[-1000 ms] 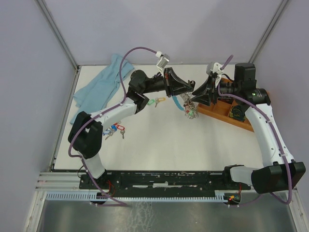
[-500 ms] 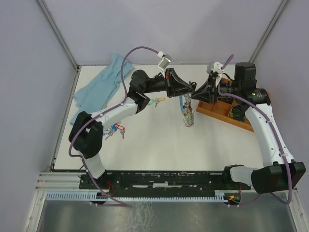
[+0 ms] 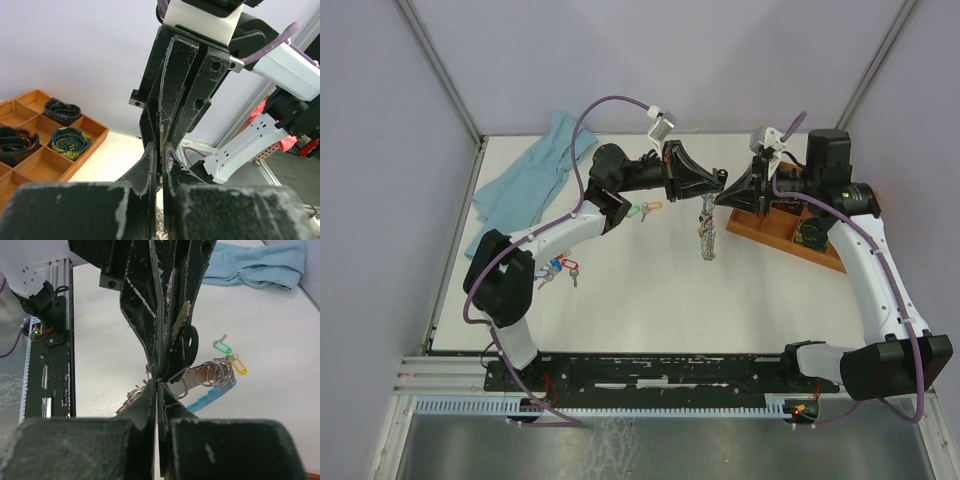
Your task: Remove the keys from the keyring
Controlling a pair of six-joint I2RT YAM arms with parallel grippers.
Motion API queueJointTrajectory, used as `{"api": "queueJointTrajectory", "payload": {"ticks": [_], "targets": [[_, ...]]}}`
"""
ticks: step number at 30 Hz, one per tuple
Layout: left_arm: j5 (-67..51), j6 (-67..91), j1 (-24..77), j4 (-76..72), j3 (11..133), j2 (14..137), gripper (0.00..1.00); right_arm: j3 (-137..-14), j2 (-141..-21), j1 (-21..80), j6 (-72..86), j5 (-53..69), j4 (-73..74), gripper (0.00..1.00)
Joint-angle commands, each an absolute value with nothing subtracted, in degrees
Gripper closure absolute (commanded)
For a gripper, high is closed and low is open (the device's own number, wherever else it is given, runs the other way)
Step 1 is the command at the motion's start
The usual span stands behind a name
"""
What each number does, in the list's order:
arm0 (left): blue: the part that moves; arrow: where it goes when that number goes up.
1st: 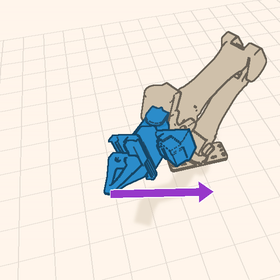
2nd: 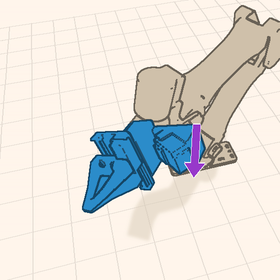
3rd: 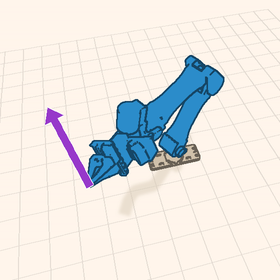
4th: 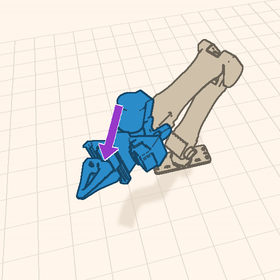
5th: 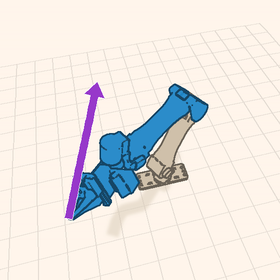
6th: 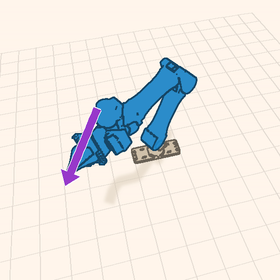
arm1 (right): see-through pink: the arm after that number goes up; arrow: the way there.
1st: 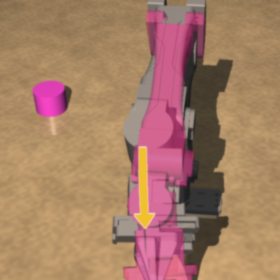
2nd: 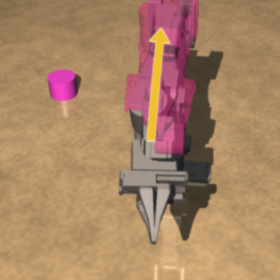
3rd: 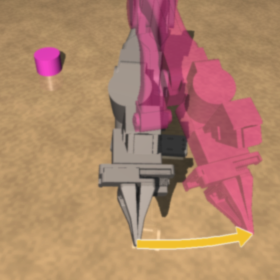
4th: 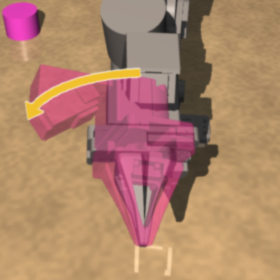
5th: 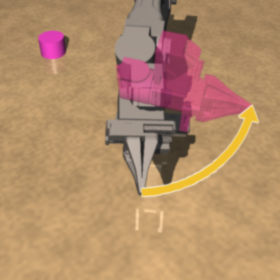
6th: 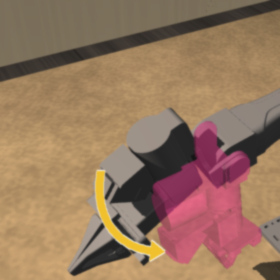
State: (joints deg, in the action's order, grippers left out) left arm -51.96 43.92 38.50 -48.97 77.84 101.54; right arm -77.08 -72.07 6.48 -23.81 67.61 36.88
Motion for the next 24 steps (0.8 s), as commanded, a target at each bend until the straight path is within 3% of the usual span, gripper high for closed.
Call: {"api": "queueJointTrajectory", "payload": {"ticks": [1,4,15,22,24], "targets": [[-52.4,46.4,38.8,-52.4,80.8,101.1,0.97,-76.1,-71.6,6.3,-17.8,69.4,29.9,0.99],[-52.7,47.4,38.7,-53.5,80.9,101.3,0.95,-74.1,-71.8,6.4,-13.8,69.8,25.0,0.99],[-53.4,45.8,38.5,-54.3,77.9,97.6,0.59,-67.5,-72.3,6.3,1.5,73.9,5.9,0.99],[-45.2,26.6,37.2,-36.8,72.6,86.2,0.53,-63.2,-72.1,5.9,19.1,73.5,-13.6,0.99],[-43.4,21.8,37.0,-33.4,71.1,83.9,0.55,-62.9,-72.0,5.7,22.7,73.0,-17.2,0.99]]}}
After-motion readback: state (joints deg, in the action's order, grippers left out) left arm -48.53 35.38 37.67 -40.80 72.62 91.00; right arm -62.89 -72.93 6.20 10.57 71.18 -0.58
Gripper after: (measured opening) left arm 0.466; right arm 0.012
